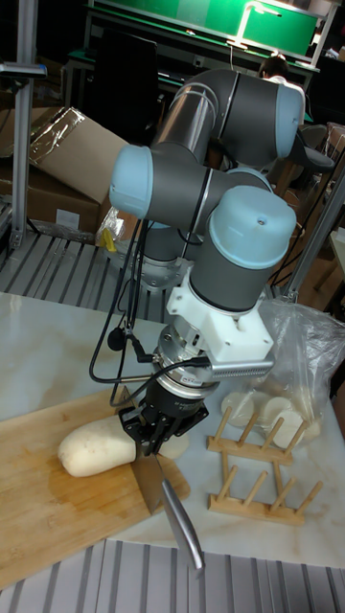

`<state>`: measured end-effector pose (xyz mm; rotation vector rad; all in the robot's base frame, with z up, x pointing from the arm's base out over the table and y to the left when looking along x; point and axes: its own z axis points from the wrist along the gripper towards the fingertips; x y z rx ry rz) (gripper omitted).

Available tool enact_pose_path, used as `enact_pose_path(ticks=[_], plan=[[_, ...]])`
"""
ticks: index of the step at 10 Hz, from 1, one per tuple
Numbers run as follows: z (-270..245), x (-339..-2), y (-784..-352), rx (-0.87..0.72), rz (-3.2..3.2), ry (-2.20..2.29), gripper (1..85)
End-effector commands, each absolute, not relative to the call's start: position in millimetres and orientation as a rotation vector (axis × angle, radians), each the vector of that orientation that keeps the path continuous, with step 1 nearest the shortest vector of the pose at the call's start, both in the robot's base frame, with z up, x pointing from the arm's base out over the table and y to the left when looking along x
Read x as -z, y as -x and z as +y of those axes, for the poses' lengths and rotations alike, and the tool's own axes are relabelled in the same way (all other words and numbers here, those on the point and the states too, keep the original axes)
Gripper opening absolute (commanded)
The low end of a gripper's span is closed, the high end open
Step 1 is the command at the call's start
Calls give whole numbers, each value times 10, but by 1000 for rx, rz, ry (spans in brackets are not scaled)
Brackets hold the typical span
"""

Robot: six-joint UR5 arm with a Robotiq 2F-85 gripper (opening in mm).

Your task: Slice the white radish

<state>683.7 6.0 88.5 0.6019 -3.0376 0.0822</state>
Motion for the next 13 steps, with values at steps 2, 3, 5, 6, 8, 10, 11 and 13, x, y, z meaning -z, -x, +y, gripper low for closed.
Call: enact_pose_path(ticks=[2, 3, 5, 6, 8, 10, 11, 13], plan=[[37, -894, -6856, -94, -3043, -590, 147], [37, -894, -6856, -94, -3044, -588, 147], [70, -893, -6831, -71, -3041, -580, 143], [102, -893, -6807, -49, -3034, -583, 157], [106, -896, -6743, -39, -3006, -599, 173], [50, -900, -6723, -68, -2994, -597, 180], [10, -901, -6751, -95, -3002, -594, 183], [-22, -902, -6783, -118, -3011, -593, 183]])
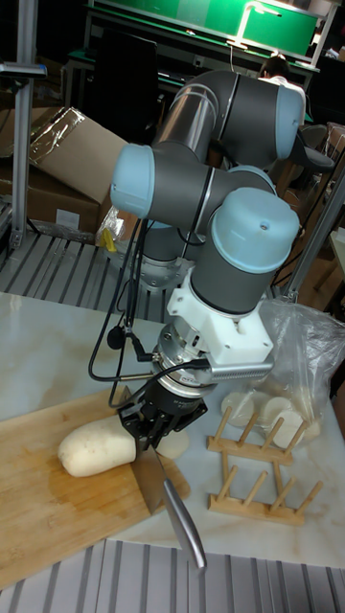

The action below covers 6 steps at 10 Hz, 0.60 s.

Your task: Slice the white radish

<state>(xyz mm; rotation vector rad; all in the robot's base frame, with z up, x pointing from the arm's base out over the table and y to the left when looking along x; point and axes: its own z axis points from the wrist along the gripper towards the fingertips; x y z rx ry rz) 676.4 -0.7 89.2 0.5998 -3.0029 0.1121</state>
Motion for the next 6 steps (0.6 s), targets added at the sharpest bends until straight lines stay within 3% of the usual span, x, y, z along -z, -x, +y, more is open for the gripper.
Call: enact_pose_path(ticks=[1, 6], plan=[[-18, -902, -6771, -114, -3007, -592, 187], [7, -905, -6703, -91, -2982, -600, 207]])
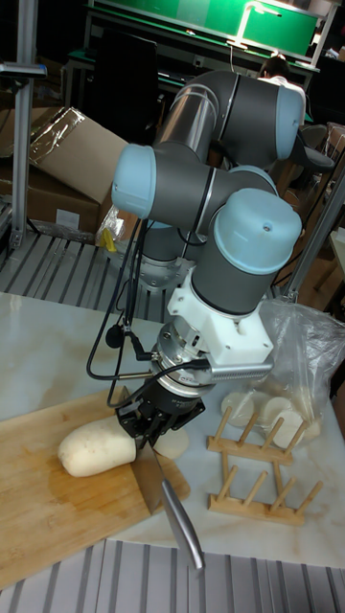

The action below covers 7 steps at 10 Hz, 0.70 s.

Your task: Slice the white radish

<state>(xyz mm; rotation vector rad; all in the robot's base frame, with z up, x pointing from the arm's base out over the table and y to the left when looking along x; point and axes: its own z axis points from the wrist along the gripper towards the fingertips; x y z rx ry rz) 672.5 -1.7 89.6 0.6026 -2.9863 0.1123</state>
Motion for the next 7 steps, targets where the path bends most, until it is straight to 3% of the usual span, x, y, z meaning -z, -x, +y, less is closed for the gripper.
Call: enact_pose_path(ticks=[1, 7], plan=[[7, -905, -6699, -90, -2980, -602, 207], [14, -902, -6739, -90, -2993, -615, 213]])
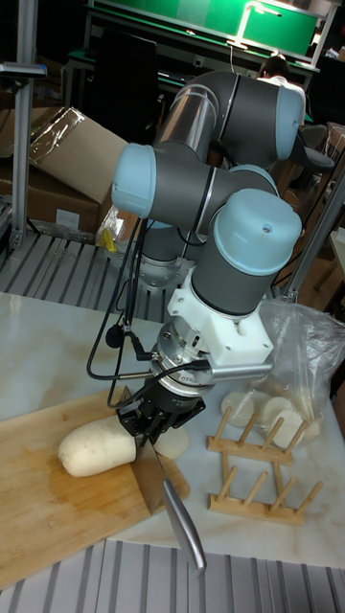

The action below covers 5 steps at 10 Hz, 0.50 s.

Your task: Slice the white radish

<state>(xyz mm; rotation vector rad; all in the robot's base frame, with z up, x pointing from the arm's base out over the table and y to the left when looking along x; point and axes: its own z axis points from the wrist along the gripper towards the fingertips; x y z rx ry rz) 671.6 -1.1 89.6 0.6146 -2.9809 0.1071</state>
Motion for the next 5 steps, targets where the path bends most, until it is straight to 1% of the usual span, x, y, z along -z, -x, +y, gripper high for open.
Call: enact_pose_path(ticks=[1, 5], plan=[[14, -901, -6743, -91, -2994, -616, 213], [14, -901, -6743, -90, -2993, -623, 213]])
